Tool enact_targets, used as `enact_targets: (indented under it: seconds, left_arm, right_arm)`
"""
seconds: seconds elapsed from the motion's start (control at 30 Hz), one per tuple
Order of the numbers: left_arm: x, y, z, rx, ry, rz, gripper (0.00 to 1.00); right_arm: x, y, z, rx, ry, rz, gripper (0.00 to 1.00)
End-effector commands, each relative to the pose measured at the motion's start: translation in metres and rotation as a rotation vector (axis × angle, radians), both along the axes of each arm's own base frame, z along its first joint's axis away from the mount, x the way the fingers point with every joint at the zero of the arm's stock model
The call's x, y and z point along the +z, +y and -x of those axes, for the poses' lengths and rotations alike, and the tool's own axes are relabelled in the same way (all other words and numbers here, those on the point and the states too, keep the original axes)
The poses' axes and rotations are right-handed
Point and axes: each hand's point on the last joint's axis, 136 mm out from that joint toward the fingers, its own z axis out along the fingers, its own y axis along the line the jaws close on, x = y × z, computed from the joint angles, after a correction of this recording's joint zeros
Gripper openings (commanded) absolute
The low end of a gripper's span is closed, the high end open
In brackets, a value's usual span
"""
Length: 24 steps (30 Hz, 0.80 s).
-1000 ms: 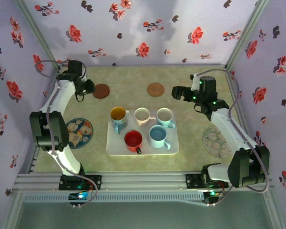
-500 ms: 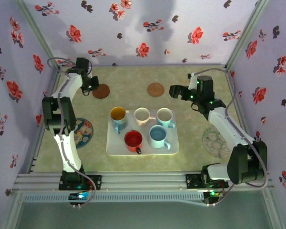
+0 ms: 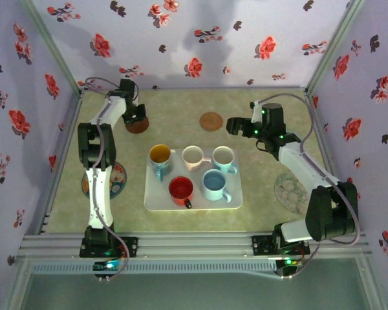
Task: Place the cup by the coaster
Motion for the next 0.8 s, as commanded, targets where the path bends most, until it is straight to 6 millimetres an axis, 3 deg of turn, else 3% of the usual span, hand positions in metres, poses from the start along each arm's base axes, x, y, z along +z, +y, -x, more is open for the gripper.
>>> enact_targets:
  seconds: [0.0, 0.27, 0.77]
  left_arm:
    - [-0.01, -0.004, 0.003, -0.024, 0.039, -0.009, 0.0]
    - [-0.02, -0.01, 0.009, -0.045, 0.067, -0.021, 0.0]
    - [-0.016, -0.075, 0.043, -0.199, 0.138, 0.056, 0.0]
  right_arm:
    - [0.014, 0.005, -0.005, 0.016, -0.04, -0.002, 1.0]
    - [0.01, 0.007, -0.006, 0.02, -0.033, 0.006, 1.0]
    - [0.011, 0.008, -0.004, 0.018, -0.035, 0.014, 1.0]
